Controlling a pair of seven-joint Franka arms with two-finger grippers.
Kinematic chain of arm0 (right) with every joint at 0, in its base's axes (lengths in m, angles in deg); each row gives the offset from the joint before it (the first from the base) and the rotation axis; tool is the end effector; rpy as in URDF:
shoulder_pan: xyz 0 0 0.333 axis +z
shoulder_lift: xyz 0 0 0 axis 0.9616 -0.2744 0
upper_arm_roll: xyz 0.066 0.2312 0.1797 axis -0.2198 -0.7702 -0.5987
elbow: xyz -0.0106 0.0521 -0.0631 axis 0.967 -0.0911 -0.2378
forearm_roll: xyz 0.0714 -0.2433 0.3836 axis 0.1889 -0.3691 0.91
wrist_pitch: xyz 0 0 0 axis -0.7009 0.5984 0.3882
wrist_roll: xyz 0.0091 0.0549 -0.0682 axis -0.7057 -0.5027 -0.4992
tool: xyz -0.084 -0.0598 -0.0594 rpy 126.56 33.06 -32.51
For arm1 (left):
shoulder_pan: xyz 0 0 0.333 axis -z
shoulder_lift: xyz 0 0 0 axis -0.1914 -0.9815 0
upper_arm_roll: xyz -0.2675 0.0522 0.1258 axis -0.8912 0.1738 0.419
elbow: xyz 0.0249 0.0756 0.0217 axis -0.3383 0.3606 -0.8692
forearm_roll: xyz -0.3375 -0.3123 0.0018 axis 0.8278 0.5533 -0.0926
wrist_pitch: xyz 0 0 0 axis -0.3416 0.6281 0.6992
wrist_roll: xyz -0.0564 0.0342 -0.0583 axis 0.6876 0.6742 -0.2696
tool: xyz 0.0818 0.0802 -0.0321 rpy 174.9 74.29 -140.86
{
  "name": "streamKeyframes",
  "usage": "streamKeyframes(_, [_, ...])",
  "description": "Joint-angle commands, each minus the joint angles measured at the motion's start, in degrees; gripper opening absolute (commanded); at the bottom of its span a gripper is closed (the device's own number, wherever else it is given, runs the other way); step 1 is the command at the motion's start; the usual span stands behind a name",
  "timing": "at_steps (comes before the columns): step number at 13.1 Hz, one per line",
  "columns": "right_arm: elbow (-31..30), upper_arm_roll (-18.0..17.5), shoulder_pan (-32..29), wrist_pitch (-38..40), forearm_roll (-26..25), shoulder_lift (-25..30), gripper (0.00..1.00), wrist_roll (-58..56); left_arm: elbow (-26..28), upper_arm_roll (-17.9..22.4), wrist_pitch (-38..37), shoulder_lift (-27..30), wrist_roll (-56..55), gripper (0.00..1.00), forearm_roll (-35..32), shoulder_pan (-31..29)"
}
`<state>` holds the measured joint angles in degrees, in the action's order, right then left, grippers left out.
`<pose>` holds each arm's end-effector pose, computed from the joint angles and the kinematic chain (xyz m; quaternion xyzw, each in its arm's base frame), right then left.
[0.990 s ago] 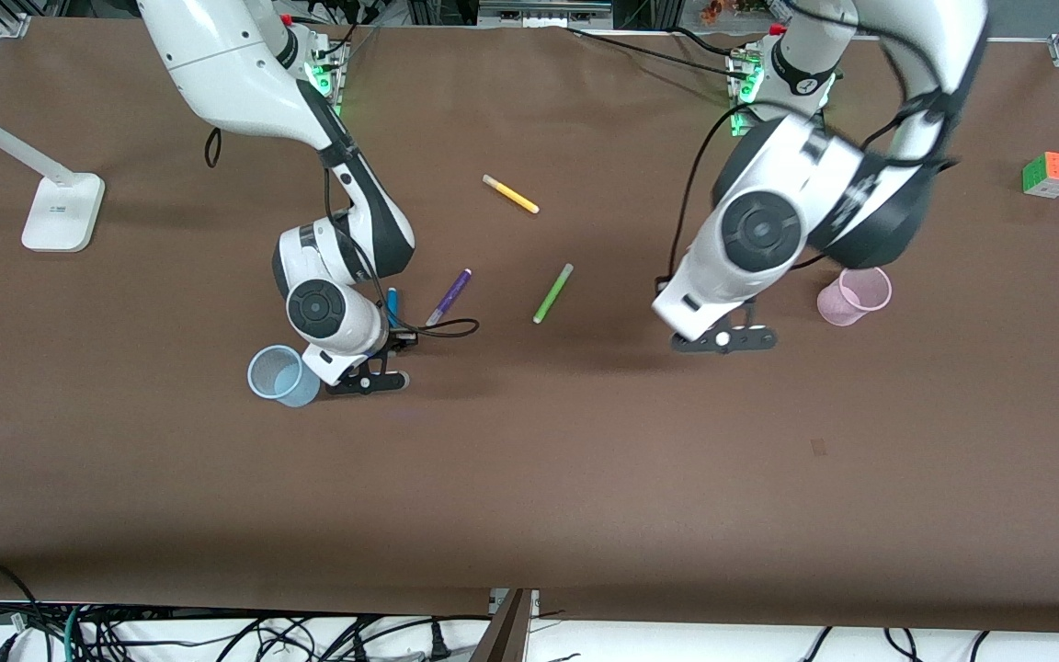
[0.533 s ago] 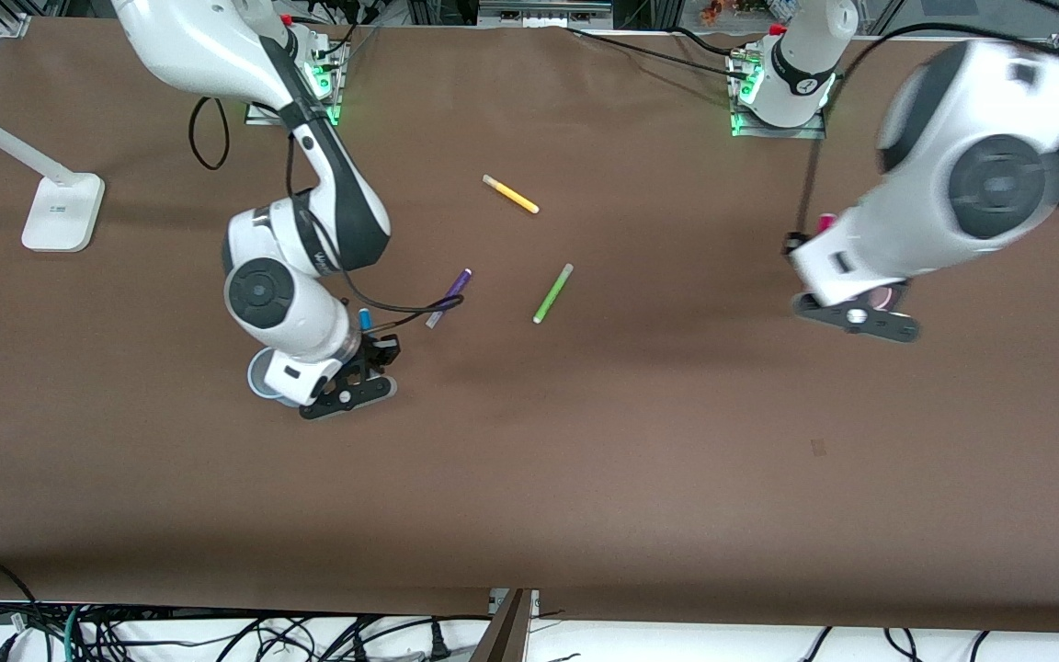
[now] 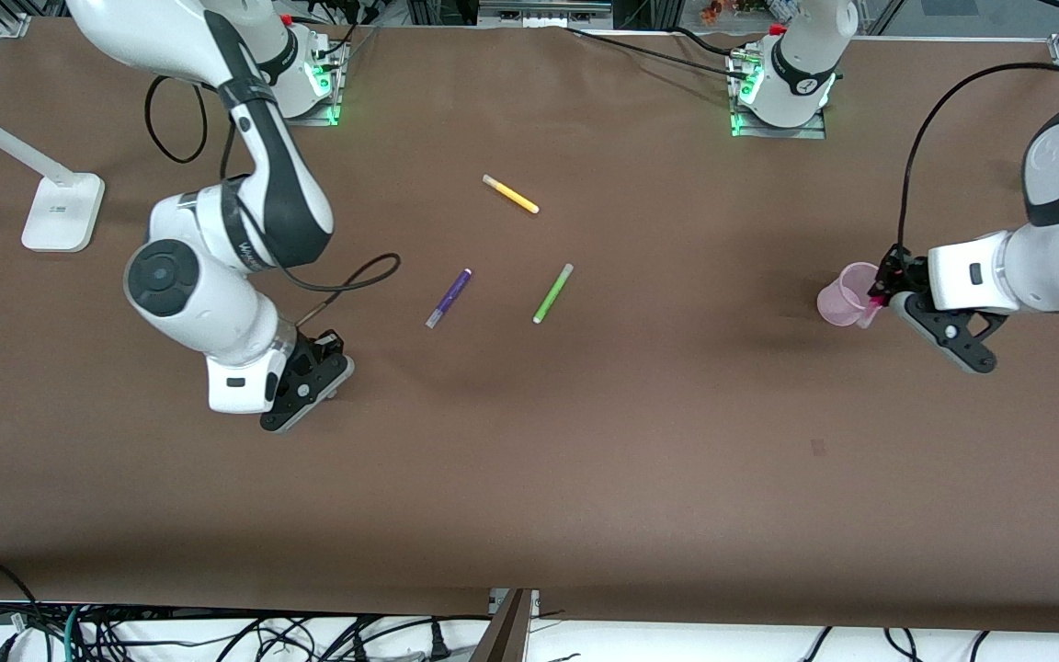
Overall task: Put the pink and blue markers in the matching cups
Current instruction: 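Carry the blue marker to the blue cup while the left gripper carries pink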
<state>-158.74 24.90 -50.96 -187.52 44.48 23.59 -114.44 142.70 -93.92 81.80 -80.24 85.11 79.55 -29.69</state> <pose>0.7281 0.2248 0.3220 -0.9090 -0.4115 -0.0561 0.0348 0.6654 -0.0202 0.3949 0.9272 -0.3456 -0.0792 0.1206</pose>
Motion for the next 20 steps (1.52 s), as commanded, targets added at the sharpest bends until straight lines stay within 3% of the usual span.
streamKeyframes(1, [-0.4,0.0,-3.0,1.5,7.3,1.2,0.0,-15.8,15.4,-0.6,11.4,5.9,15.4,0.0,8.5,-6.5])
streamKeyframes(4, [-0.5,0.0,-6.0,4.9,13.6,1.5,0.0,-27.6,20.7,-0.6,17.9,5.8,29.5,0.0,9.5,-10.2])
streamKeyframes(9, [-1.1,-0.1,-10.6,7.9,24.6,0.8,0.0,-46.0,27.5,-0.6,22.9,4.8,45.9,0.0,18.7,-15.2])
streamKeyframes(13, [-2.3,-0.2,-14.3,11.5,30.5,0.1,0.0,-56.1,30.3,-0.5,23.4,2.4,51.9,0.0,24.2,-18.4])
streamKeyframes(17, [-2.4,-0.2,-16.3,14.5,36.8,-1.8,0.0,-65.4,30.8,-0.6,23.0,0.7,53.4,0.01,24.8,-20.1])
streamKeyframes(18, [-2.6,-0.2,-16.4,14.8,37.1,-2.0,0.0,-66.5,30.7,-0.6,22.9,0.2,53.4,0.27,24.8,-20.1])
streamKeyframes(19, [-3.0,-0.2,-16.6,15.1,37.1,-2.1,0.0,-67.2,30.6,-0.6,22.9,0.2,53.5,0.99,24.8,-20.1])
streamKeyframes(20, [-3.4,-0.2,-16.7,16.2,37.6,-2.1,0.0,-67.7,30.6,-0.6,22.8,0.3,54.5,1.0,24.8,-20.0])
